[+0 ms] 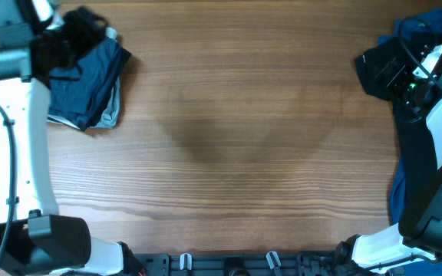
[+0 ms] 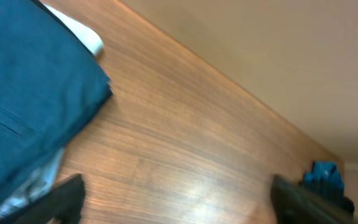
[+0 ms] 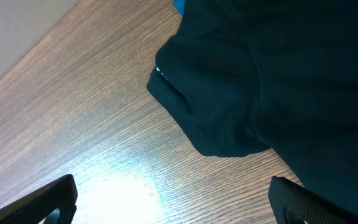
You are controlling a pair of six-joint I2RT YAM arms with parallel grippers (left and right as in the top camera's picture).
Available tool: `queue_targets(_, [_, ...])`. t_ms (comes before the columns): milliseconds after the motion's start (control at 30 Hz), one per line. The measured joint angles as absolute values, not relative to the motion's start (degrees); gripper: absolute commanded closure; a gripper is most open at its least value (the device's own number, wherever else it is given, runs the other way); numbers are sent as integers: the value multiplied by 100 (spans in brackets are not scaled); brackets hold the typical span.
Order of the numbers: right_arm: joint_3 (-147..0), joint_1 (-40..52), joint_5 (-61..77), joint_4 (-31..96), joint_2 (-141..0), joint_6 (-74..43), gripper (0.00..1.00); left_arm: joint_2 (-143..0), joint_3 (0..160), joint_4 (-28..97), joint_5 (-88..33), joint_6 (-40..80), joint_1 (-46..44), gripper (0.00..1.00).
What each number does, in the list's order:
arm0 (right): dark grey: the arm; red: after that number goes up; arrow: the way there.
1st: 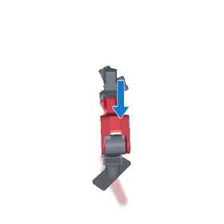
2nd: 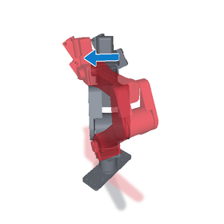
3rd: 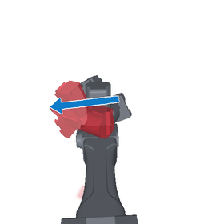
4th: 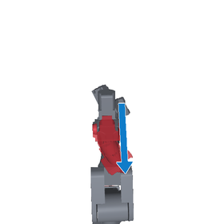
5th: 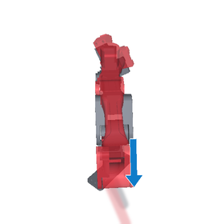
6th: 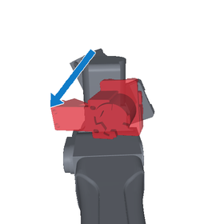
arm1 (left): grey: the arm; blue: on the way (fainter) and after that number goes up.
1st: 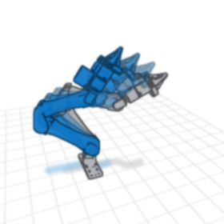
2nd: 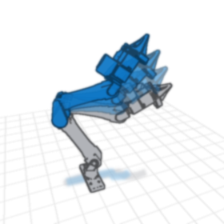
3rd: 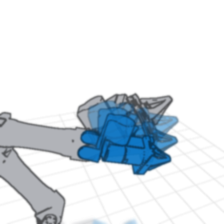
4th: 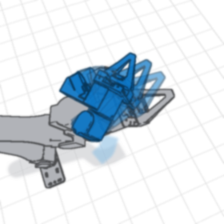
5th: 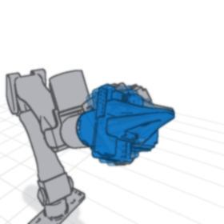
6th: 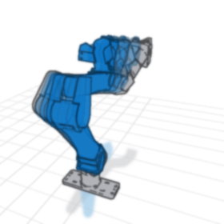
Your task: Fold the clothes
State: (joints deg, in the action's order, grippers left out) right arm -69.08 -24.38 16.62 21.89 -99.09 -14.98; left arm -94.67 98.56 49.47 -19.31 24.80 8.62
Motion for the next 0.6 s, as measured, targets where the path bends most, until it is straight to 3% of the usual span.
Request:
queue_targets(467, [-6908,-2366,1664,2193,-9891,-1500,1,-9483,9852,4971,-1778,2473,572,0])
queue_targets(600, [-6860,-1839,1636,2246,-8965,-1500,0,-9483,9852,4974,-1776,2473,572,0])
